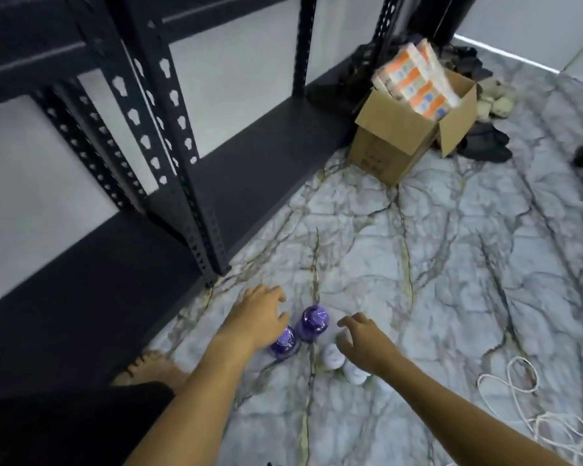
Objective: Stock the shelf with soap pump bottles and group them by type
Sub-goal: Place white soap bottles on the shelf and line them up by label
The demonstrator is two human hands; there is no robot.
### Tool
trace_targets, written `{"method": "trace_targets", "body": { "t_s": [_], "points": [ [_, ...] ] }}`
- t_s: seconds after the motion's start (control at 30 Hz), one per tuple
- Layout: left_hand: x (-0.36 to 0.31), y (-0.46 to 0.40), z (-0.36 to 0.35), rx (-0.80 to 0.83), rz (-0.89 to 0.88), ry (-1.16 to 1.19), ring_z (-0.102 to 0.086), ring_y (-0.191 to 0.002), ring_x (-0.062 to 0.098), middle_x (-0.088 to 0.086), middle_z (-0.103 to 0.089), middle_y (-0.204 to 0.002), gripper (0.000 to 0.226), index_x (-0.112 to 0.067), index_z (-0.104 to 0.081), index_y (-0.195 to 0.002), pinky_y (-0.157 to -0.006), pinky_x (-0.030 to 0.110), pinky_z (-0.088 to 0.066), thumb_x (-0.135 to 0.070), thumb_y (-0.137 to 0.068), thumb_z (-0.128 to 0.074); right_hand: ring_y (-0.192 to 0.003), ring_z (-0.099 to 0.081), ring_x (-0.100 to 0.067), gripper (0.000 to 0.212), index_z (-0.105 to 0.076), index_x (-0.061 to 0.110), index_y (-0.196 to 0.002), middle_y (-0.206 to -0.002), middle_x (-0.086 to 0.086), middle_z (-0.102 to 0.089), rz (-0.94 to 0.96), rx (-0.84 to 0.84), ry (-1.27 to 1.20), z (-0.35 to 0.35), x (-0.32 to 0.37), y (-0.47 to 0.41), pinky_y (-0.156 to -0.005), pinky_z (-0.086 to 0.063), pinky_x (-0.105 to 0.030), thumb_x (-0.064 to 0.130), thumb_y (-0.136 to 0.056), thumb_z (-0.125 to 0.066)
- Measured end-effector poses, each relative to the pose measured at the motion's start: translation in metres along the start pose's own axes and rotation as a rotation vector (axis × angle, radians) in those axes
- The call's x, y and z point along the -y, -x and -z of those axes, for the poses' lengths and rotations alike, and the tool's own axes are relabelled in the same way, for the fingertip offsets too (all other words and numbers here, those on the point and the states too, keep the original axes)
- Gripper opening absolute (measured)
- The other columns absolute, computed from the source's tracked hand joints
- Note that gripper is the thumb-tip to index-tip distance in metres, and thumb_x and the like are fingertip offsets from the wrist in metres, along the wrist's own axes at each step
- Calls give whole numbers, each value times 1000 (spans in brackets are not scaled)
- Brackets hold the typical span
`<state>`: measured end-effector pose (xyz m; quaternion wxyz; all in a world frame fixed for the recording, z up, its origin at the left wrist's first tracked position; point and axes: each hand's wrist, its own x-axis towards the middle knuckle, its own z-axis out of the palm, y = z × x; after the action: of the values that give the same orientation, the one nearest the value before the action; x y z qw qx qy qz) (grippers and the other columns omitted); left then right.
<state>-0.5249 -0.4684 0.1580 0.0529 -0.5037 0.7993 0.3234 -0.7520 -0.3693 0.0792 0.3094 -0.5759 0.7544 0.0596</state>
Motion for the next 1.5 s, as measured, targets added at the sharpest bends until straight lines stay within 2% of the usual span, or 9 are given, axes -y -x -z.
{"method": "trace_targets", "body": {
  "t_s": [0.27,0.53,0.73,0.8,0.93,1.1,1.27,1.4,1.5],
  "points": [
    [19,-22,-73,176,18,-20,-43,-123,26,3,-47,-130,33,-22,-50,-126,-96,42,-44,-27,-93,-51,-124,-47,-33,55,-45,20,-143,-140,-10,-47,-288,-24,-101,-60,-23,2,-101,-39,-39,37,-92,-56],
    [-23,-42,-114,152,-193,-48,-45,-122,23,2,-50,-126,34,-23,-53,-127,-98,40,-41,-21,-94,-49,-103,-60,-30,52,-53,17,-134,-122,-13,-56,-455,-70,-433,-90,-35,-3,-91,-48,-36,23,-84,-64],
    [-39,-42,-164,315,-99,124,-50,-120,27,2,-43,-134,40,-24,-47,-131,-96,41,-47,-19,-93,-55,-99,-59,-16,33,-66,11,-114,-116,-7,-62,-523,-166,-612,-103,-39,-3,-71,-40,-8,12,-81,-67],
    [-41,-43,-175,383,-73,184,-50,-119,27,2,-40,-134,42,-25,-42,-131,-95,45,-48,-19,-91,-57,-100,-60,-12,32,-68,13,-112,-113,-2,-66,-523,-213,-664,-104,-40,2,-70,-40,-6,9,-80,-66],
    [-43,-49,-181,439,-67,302,-46,-123,23,4,-42,-135,51,-24,-37,-137,-99,41,-46,-15,-91,-58,-95,-60,-2,34,-67,18,-112,-106,8,-68,-530,-243,-792,-102,-36,10,-73,-46,-13,5,-81,-63],
    [-31,-60,-180,408,-46,393,-49,-121,20,1,-51,-128,48,-29,-42,-129,-100,39,-47,-7,-89,-55,-94,-66,-18,33,-67,24,-109,-103,13,-66,-589,-279,-939,-105,-34,11,-82,-58,-40,5,-83,-62],
    [-31,-62,-163,409,-56,402,-52,-115,17,2,-53,-126,42,-29,-46,-129,-95,31,-48,-8,-93,-53,-93,-67,-19,32,-66,28,-104,-100,8,-67,-557,-257,-964,-96,-35,5,-78,-57,-34,4,-84,-63],
    [-35,-61,-143,406,-61,416,-56,-102,16,-5,-57,-117,40,-28,-47,-130,-80,26,-46,-8,-95,-51,-85,-70,-21,27,-66,29,-102,-97,1,-71,-502,-271,-963,-84,-33,3,-78,-60,-44,8,-85,-60],
    [-36,-57,-127,419,-45,378,-59,-96,17,-6,-57,-107,39,-29,-48,-128,-81,32,-52,-11,-94,-55,-77,-68,-33,27,-66,29,-102,-89,-1,-69,-470,-287,-958,-70,-27,6,-74,-58,-50,7,-88,-59]
  ]
}}
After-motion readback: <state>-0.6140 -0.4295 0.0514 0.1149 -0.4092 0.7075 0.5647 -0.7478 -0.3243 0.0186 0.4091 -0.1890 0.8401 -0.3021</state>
